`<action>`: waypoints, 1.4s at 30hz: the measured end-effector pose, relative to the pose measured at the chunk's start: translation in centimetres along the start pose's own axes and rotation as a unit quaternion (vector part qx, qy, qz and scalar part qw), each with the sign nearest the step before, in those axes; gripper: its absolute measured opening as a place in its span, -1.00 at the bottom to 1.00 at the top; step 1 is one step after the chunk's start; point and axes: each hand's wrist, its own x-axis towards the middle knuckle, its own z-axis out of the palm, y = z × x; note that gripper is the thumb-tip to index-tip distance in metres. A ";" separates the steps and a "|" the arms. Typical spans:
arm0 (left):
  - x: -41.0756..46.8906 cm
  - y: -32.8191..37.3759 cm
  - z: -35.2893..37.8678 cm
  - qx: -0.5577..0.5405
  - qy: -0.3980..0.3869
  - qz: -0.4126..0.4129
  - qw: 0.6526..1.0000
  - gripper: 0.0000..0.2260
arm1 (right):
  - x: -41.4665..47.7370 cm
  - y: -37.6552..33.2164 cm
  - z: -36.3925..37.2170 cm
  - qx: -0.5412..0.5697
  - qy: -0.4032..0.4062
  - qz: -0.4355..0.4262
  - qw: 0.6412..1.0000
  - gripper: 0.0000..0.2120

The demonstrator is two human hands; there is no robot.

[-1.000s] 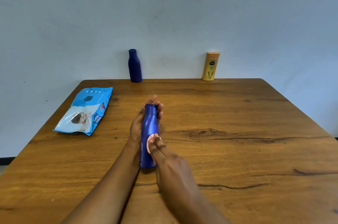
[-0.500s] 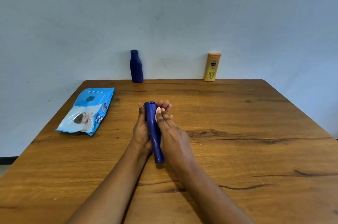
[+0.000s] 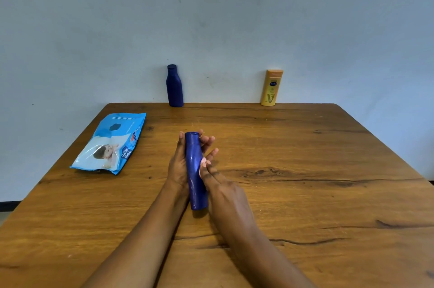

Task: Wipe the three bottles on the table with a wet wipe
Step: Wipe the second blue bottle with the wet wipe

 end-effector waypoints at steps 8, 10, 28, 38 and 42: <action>-0.4 -0.2 0.2 0.050 0.053 0.006 0.997 -0.65 | 0.1 -1.4 0.0 -0.003 0.042 -0.045 0.998 -0.47; -0.6 -0.3 0.3 0.063 0.070 0.013 0.995 -0.66 | 2.9 -1.6 -0.9 -0.046 0.045 -0.027 0.998 -0.47; -0.6 -0.3 0.5 0.070 0.124 0.033 0.989 -0.64 | 2.0 -1.2 0.3 -0.035 0.013 -0.031 0.999 -0.53; -0.7 -0.2 0.6 0.049 0.152 0.047 0.986 -0.45 | -4.6 0.1 1.9 -0.109 0.009 -0.033 0.994 -0.49; -0.6 -0.2 0.3 0.053 0.148 0.041 0.987 -0.46 | -2.9 -1.2 1.2 -0.084 0.013 -0.022 0.996 -0.52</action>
